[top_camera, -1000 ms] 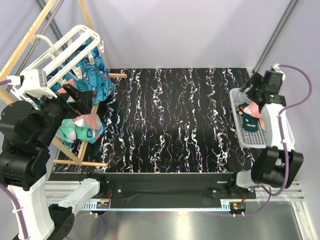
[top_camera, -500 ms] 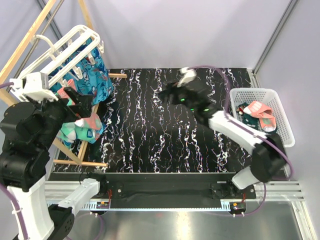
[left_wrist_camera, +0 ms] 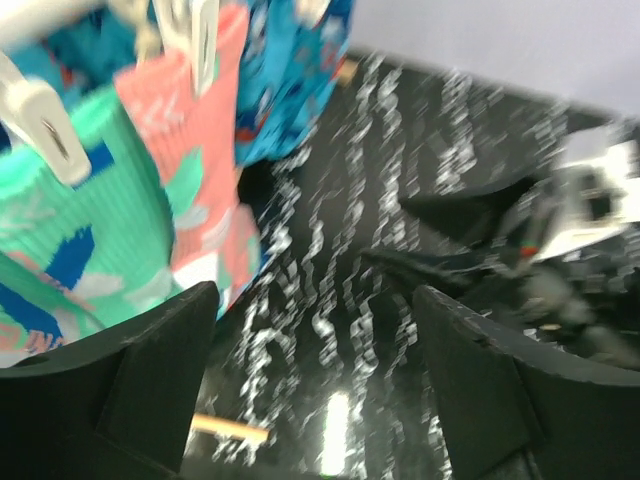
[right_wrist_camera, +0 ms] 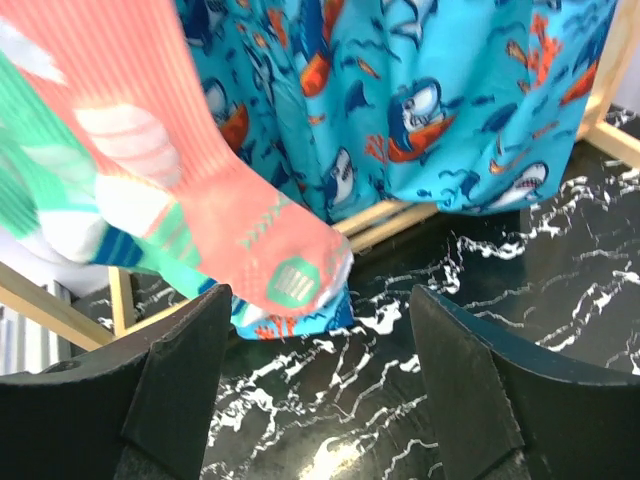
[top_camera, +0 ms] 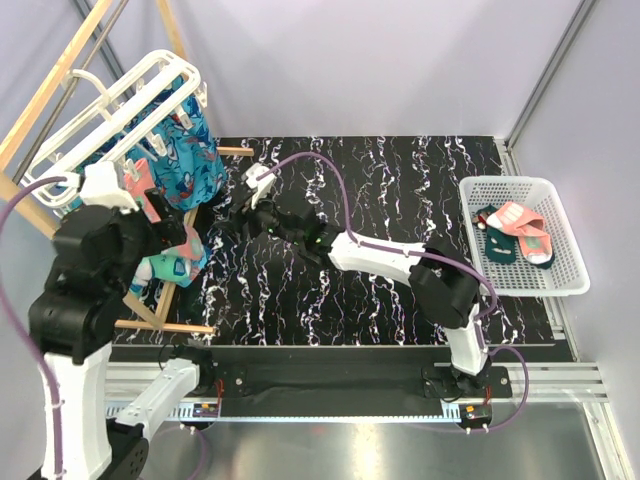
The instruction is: Remove the socks clipped to the hanger
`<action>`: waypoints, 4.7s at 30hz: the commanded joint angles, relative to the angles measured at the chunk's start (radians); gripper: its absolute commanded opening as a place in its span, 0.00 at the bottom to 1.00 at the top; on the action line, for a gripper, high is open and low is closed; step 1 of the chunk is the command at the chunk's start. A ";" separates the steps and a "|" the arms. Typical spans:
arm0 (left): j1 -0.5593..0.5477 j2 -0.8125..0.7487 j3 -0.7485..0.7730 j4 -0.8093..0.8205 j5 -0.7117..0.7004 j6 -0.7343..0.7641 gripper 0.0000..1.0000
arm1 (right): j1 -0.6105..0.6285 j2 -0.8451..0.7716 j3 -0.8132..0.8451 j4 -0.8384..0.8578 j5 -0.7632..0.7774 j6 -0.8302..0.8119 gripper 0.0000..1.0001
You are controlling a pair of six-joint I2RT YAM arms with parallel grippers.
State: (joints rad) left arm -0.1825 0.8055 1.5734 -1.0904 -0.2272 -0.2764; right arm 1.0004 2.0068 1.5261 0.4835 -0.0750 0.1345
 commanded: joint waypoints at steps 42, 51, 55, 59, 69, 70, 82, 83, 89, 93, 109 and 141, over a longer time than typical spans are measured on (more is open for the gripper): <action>-0.002 0.167 -0.217 0.319 -0.077 0.075 0.82 | -0.013 -0.181 -0.231 0.118 0.030 -0.133 0.75; -0.002 0.136 -0.253 0.291 -0.217 0.060 0.81 | -0.011 -0.157 -0.204 0.104 -0.019 -0.141 0.72; -0.002 0.133 -0.221 0.253 -0.209 0.077 0.81 | -0.013 -0.158 -0.210 0.126 -0.014 -0.115 0.73; -0.002 0.094 -0.191 0.202 -0.221 0.078 0.83 | -0.013 -0.172 -0.214 0.104 -0.019 -0.116 0.73; -0.002 0.086 -0.240 0.236 -0.340 0.103 0.84 | -0.013 -0.192 -0.245 0.112 -0.028 -0.121 0.74; -0.002 0.098 -0.245 0.244 -0.346 0.103 0.84 | -0.011 -0.195 -0.248 0.116 -0.026 -0.121 0.74; 0.006 0.158 -0.260 0.365 -0.311 0.079 0.82 | -0.013 -0.192 -0.259 0.129 -0.005 -0.130 0.76; 0.006 0.164 -0.253 0.353 -0.310 0.075 0.80 | -0.011 -0.189 -0.259 0.129 -0.005 -0.159 0.76; 0.006 0.176 -0.237 0.360 -0.258 0.092 0.73 | -0.011 -0.186 -0.253 0.129 0.015 -0.171 0.72; 0.006 0.172 -0.274 0.353 -0.367 0.085 0.72 | -0.011 -0.187 -0.254 0.130 0.007 -0.162 0.72; 0.044 0.213 -0.303 0.380 -0.428 0.075 0.83 | -0.013 -0.218 -0.282 0.132 0.006 -0.180 0.75; 0.041 0.213 -0.228 0.359 -0.014 0.120 0.57 | 0.076 0.142 0.077 0.207 0.167 -0.449 0.86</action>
State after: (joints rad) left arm -0.1417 1.0245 1.3041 -0.7353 -0.2676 -0.1722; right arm 1.0241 2.1071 1.5345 0.6113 0.0174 -0.1898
